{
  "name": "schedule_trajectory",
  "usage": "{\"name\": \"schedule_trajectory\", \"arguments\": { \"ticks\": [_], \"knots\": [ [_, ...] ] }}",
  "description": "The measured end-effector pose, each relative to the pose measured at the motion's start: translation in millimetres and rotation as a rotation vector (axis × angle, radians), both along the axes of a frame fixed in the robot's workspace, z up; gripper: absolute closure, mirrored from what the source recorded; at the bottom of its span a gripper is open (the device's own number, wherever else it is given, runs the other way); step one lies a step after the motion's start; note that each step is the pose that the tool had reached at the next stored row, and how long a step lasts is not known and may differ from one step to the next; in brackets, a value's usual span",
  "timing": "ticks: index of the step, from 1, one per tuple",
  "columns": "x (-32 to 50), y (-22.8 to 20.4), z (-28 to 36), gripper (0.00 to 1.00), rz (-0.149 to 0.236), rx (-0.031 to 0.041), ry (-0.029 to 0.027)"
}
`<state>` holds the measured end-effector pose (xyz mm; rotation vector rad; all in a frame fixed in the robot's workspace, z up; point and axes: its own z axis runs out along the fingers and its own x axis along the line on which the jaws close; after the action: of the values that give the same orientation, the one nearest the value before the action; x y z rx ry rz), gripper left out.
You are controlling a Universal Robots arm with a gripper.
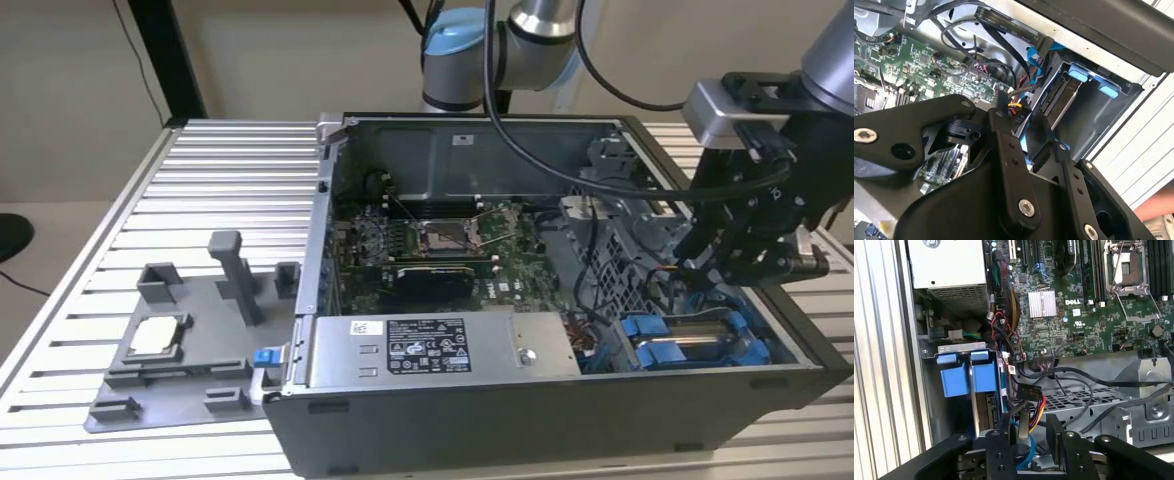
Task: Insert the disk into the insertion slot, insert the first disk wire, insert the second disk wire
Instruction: 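Insert the first disk wire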
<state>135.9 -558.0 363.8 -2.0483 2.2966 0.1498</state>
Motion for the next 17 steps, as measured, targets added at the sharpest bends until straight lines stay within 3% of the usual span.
{"name": "schedule_trajectory", "arguments": {
  "ticks": [17],
  "knots": [
    [0.0, 0.9, -1.5, 0.0, 0.0, 0.0038, -0.0003]
  ]
}}
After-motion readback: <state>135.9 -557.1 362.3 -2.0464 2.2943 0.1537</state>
